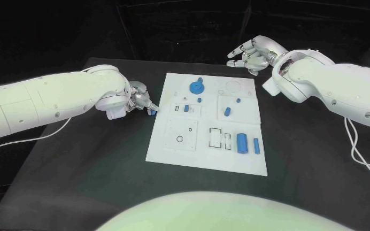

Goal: Assemble the parts on the task board

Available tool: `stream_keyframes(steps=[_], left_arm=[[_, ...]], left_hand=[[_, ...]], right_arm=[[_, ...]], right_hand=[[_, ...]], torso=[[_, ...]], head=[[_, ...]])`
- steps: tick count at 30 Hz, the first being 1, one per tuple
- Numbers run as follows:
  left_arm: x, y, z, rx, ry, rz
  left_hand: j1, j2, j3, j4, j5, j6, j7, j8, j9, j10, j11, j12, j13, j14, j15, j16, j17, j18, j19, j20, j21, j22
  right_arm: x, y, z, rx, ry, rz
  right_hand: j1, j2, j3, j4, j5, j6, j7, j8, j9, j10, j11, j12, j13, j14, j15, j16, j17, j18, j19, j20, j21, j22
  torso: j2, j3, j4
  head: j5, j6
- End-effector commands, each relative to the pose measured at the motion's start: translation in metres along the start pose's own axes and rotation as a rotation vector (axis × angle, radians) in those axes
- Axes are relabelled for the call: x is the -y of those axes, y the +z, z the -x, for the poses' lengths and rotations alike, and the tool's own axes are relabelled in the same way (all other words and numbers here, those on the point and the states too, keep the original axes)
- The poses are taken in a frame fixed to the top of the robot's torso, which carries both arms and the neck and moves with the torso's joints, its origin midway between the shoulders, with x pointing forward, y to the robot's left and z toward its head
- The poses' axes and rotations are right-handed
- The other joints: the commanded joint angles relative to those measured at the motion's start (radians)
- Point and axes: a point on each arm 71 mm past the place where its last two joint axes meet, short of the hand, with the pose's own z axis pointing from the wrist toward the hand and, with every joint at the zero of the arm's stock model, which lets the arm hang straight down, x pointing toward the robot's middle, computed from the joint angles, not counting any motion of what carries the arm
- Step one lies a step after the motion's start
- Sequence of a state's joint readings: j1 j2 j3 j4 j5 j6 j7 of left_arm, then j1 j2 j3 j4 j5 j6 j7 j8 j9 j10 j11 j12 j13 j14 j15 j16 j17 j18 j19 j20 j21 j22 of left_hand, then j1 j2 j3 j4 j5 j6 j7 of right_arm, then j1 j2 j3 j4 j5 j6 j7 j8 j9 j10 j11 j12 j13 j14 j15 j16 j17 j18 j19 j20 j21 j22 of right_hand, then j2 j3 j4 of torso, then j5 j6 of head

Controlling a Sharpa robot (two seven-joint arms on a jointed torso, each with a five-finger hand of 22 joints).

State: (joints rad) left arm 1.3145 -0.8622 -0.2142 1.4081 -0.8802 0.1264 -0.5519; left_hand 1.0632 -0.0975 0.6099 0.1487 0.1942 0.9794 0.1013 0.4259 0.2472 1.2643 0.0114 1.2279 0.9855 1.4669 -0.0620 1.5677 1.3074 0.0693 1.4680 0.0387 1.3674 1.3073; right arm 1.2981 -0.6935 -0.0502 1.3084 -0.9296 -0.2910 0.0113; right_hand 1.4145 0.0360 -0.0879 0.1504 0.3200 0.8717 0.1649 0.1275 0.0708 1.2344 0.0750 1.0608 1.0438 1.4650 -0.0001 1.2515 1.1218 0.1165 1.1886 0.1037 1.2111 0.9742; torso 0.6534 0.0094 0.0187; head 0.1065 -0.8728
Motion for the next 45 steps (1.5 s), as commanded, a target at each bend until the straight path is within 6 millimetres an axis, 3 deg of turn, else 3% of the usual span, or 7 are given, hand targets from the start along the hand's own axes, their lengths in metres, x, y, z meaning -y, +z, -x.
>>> stream_keyframes(steps=[1, 4, 6, 8, 30, 41, 45], left_arm=[[0.0015, -0.0009, 0.0005, 0.006, -0.009, -0.027], [0.0005, -0.0012, 0.0005, 0.003, -0.015, -0.030], [-0.0002, -0.0014, 0.0006, 0.002, -0.017, -0.031], [-0.0007, -0.0016, 0.0007, 0.001, -0.019, -0.032], [0.0006, -0.0015, 0.0004, 0.001, -0.065, -0.040], [0.0005, -0.0011, 0.0014, 0.009, -0.074, -0.039], [-0.0001, -0.0009, 0.0023, 0.014, -0.078, -0.039]], left_hand=[[0.019, 0.000, 0.354, -0.370, 0.004, 0.014, -0.006, -0.006, -0.001, 0.009, 0.001, 0.005, 0.003, 0.104, 0.004, 0.003, 0.263, -0.016, 0.026, 0.008, 0.001, 0.102], [0.027, -0.002, 0.338, -0.370, 0.004, 0.016, -0.004, -0.011, -0.003, 0.008, 0.002, 0.001, 0.001, 0.104, 0.005, 0.003, 0.263, -0.016, 0.024, 0.009, -0.001, 0.101], [0.034, -0.004, 0.325, -0.370, 0.004, 0.017, -0.003, -0.014, -0.004, 0.007, 0.003, -0.001, 0.000, 0.104, 0.006, 0.003, 0.263, -0.016, 0.024, 0.010, -0.001, 0.102], [0.039, -0.005, 0.315, -0.370, 0.004, 0.018, -0.002, -0.016, -0.005, 0.006, 0.004, -0.004, -0.003, 0.104, 0.007, 0.003, 0.263, -0.015, 0.024, 0.011, -0.002, 0.101], [0.062, 0.020, 0.275, -0.352, 0.008, 0.018, 0.001, -0.047, -0.019, -0.015, 0.007, -0.040, -0.043, 0.104, 0.010, 0.003, 0.263, -0.011, 0.018, 0.015, -0.019, 0.090], [0.052, 0.018, 0.268, -0.345, 0.006, 0.021, 0.005, -0.053, -0.022, -0.017, 0.009, -0.042, -0.044, 0.104, 0.013, 0.003, 0.263, -0.010, 0.016, 0.016, -0.026, 0.086], [0.043, 0.011, 0.241, -0.340, 0.002, 0.024, 0.005, -0.056, -0.023, -0.035, 0.010, -0.066, -0.084, 0.104, 0.015, 0.003, 0.263, -0.010, 0.016, 0.018, -0.026, 0.086]], right_arm=[[-0.0018, 0.0001, 0.0004, -0.005, 0.003, 0.010], [-0.0018, 0.0000, 0.0004, -0.005, 0.003, 0.010], [-0.0017, 0.0000, 0.0004, -0.005, 0.003, 0.010], [-0.0017, 0.0001, 0.0004, -0.005, 0.003, 0.010], [-0.0024, 0.0008, -0.0003, -0.007, 0.003, 0.012], [-0.0025, 0.0007, -0.0004, -0.007, 0.003, 0.012], [-0.0025, 0.0006, -0.0004, -0.008, 0.004, 0.013]], right_hand=[[0.006, 0.004, -0.008, 0.000, 0.003, -0.007, 0.000, 0.006, -0.001, 0.000, -0.002, -0.002, -0.001, 0.018, -0.005, -0.007, 0.000, 0.007, 0.006, 0.002, -0.004, -0.001], [0.008, 0.005, -0.008, 0.000, 0.008, -0.007, 0.000, 0.006, -0.001, -0.001, -0.002, -0.002, -0.002, 0.018, -0.005, -0.008, -0.001, 0.007, 0.006, 0.002, -0.005, -0.002], [0.015, 0.006, -0.006, 0.000, 0.062, -0.008, 0.000, 0.006, -0.002, -0.003, -0.002, -0.004, -0.003, 0.017, -0.005, -0.009, 0.000, 0.007, 0.006, 0.002, -0.006, -0.002], [0.016, 0.005, -0.006, 0.001, 0.072, -0.008, 0.000, 0.006, -0.002, -0.003, -0.002, -0.004, -0.004, 0.018, -0.005, -0.009, 0.001, 0.007, 0.006, 0.002, -0.006, -0.003], [0.017, 0.005, -0.006, 0.002, 0.074, -0.008, 0.000, 0.006, -0.002, -0.003, -0.002, -0.005, -0.004, 0.018, -0.005, -0.009, 0.001, 0.007, 0.006, 0.002, -0.006, -0.002], [0.017, 0.005, -0.006, 0.002, 0.074, -0.008, 0.000, 0.006, -0.002, -0.003, -0.002, -0.005, -0.004, 0.018, -0.005, -0.009, 0.001, 0.007, 0.006, 0.002, -0.006, -0.002], [0.017, 0.005, -0.006, 0.002, 0.074, -0.008, 0.000, 0.006, -0.002, -0.003, -0.002, -0.005, -0.004, 0.018, -0.005, -0.009, 0.001, 0.007, 0.006, 0.002, -0.006, -0.002]], torso=[[0.000, -0.0005, -0.0006], [0.000, -0.0007, -0.0004], [0.001, -0.0004, -0.0003], [0.001, -0.0003, -0.0003], [0.001, -0.0002, -0.0006], [0.001, 0.0001, -0.0007], [0.001, 0.0006, -0.0008]], head=[[0.003, 0.000], [0.004, 0.000], [0.005, 0.000], [0.006, 0.000], [0.007, 0.000], [0.006, 0.000], [0.006, 0.000]])
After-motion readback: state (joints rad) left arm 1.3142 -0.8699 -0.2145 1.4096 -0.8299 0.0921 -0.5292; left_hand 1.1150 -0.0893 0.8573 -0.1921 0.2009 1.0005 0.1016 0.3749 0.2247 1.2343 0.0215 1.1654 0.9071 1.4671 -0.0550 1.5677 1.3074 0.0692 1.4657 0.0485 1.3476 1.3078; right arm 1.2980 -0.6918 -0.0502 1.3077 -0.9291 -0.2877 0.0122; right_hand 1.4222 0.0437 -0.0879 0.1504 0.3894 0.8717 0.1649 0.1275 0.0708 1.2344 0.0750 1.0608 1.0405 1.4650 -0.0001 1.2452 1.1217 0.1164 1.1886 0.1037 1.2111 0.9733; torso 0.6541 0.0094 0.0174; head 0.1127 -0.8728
